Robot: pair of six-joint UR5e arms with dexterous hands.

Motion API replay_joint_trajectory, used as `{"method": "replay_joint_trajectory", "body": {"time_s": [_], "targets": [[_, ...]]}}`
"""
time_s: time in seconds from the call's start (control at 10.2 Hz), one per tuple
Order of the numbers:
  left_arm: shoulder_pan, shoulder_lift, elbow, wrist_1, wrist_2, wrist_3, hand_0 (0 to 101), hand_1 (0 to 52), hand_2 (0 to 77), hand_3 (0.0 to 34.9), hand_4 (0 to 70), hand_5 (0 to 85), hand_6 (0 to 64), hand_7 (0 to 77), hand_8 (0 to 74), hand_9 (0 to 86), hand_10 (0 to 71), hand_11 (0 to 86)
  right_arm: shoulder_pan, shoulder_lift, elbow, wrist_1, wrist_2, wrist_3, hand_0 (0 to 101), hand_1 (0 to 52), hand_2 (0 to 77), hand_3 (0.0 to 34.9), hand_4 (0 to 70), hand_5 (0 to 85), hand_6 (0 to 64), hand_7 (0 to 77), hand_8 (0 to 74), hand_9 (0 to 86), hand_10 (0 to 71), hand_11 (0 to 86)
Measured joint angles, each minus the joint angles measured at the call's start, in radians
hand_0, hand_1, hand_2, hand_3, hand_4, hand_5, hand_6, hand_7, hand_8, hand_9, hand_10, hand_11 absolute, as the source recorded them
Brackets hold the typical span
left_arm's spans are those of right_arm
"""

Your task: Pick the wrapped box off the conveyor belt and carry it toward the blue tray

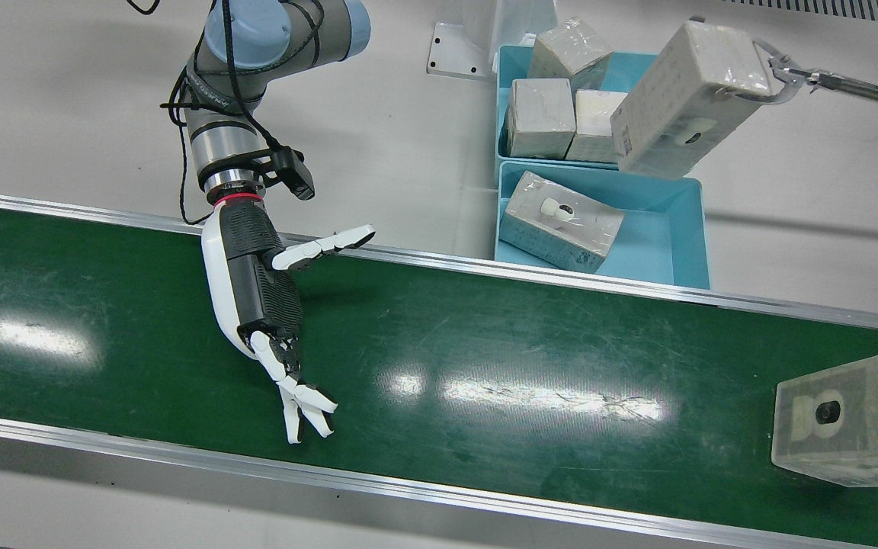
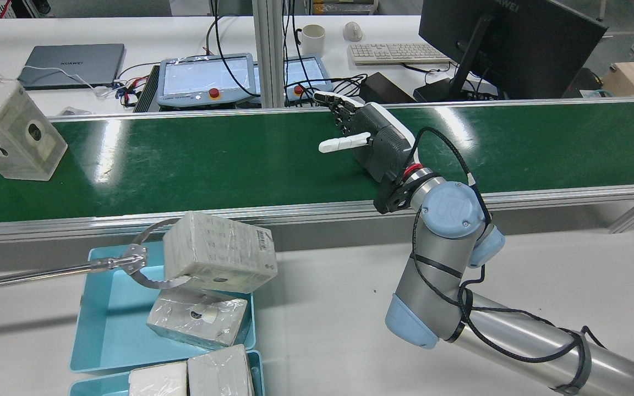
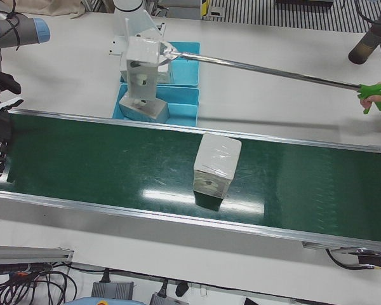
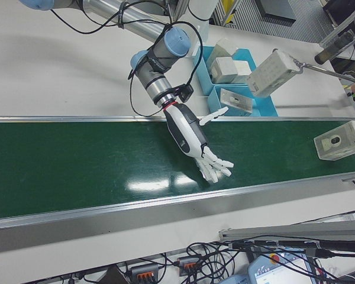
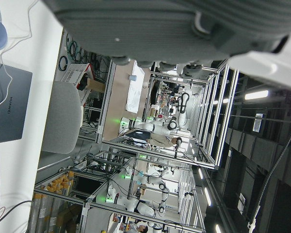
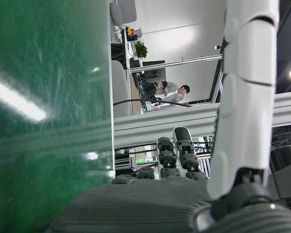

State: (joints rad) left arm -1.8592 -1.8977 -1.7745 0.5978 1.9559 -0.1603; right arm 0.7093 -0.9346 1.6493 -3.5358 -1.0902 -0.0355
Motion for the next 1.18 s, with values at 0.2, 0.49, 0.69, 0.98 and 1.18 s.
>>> {"method": "replay_joint_trajectory", "body": {"time_s": [0.2,0.49,0.69,0.98,1.18], "targets": [[0.0,0.0,0.0,0.0,0.0,0.0,0,0.0,0.5,0.0,0.0,1.1,0.5,0.5,0.5,0.5,0.5,0.5,0.0,0.001,0.039,0.0,-0.001,-0.003,48,12.5,4.9,0.1,9.8,18.5,4.4,4.4,0.0,2.7,0.0,1.1],[0.0,0.0,0.0,0.0,0.0,0.0,0,0.0,1.1,0.0,0.0,1.1,0.5,0.5,0.5,0.5,0.5,0.5,0.0,0.0,0.063,0.0,-0.002,-0.009,48,14.2,6.5,0.2,8.2,17.5,3.3,3.8,0.0,2.7,0.0,0.5],[0.0,0.0,0.0,0.0,0.0,0.0,0,0.0,1.1,0.0,0.0,1.1,0.0,0.5,0.5,0.5,0.5,0.5,-0.001,0.0,0.063,0.0,-0.002,-0.012,48,14.2,5.5,0.0,9.3,17.5,3.3,3.8,0.0,2.7,0.0,1.1],[0.0,0.0,0.0,0.0,0.0,0.0,0,0.0,1.1,0.0,0.0,1.1,0.5,0.5,0.5,0.5,0.5,0.5,-0.001,0.0,0.062,0.0,-0.002,-0.013,48,13.6,5.5,0.1,10.4,17.5,2.7,4.9,0.0,2.7,0.0,1.1],[0.0,0.0,0.0,0.0,0.0,0.0,0,0.0,1.1,0.0,0.0,1.1,0.5,0.5,0.5,0.5,0.5,0.5,-0.001,-0.001,0.062,0.0,-0.002,-0.012,48,13.6,5.5,0.0,10.4,17.5,2.7,4.9,0.0,2.7,0.0,0.5]]}}
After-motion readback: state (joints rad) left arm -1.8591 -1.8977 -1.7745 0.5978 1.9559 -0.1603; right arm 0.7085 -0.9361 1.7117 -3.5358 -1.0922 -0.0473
